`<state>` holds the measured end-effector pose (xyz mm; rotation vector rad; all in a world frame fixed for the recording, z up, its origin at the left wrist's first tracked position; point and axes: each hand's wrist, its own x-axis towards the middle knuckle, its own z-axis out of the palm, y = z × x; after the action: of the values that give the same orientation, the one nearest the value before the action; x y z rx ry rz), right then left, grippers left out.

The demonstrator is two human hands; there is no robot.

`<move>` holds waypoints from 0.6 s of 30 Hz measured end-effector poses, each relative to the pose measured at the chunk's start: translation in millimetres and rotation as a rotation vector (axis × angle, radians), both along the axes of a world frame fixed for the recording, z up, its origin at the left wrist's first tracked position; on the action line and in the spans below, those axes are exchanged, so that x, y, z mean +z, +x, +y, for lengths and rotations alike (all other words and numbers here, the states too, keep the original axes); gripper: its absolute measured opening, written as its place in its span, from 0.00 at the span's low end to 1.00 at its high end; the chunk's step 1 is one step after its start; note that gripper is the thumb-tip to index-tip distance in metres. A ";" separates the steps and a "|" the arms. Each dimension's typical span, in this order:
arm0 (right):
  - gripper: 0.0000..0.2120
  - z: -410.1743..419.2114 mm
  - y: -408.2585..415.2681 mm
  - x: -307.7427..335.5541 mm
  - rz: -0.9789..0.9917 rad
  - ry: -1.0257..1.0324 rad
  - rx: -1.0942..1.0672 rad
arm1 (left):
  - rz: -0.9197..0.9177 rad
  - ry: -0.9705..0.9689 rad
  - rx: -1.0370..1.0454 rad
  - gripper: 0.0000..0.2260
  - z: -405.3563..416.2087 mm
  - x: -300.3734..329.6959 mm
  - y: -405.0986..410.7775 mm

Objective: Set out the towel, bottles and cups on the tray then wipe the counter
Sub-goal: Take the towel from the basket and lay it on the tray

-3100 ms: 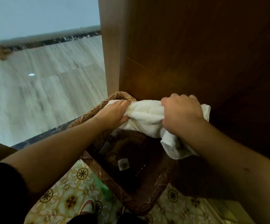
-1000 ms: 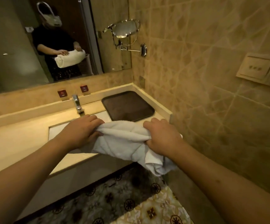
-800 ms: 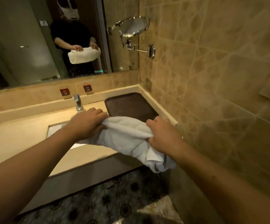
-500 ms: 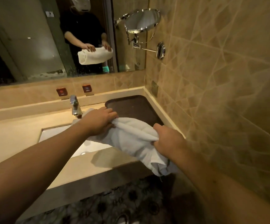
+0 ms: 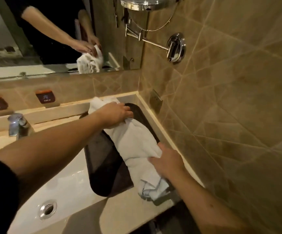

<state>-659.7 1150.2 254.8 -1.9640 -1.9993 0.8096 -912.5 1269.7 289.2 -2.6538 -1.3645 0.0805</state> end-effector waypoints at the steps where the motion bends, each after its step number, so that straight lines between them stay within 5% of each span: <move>1: 0.17 11.7 -2.9 -5.7 0.014 -0.024 -0.022 | 0.013 -0.004 -0.016 0.16 17.0 -2.4 1.3; 6: 0.27 60.0 -5.2 -25.8 0.076 -0.127 -0.151 | -0.017 -0.027 -0.092 0.18 86.0 -29.4 13.7; 12: 0.27 92.1 6.6 -44.8 0.139 -0.197 -0.241 | -0.056 -0.080 -0.096 0.21 130.2 -73.6 38.4; 18: 0.27 83.4 10.8 -62.9 -0.092 0.003 -0.181 | -0.497 0.057 0.222 0.18 124.9 -106.4 49.4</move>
<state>-648.8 1233.6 191.9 -2.1785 -1.8344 0.6848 -863.1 1394.6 182.8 -2.5616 -1.7619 -0.6210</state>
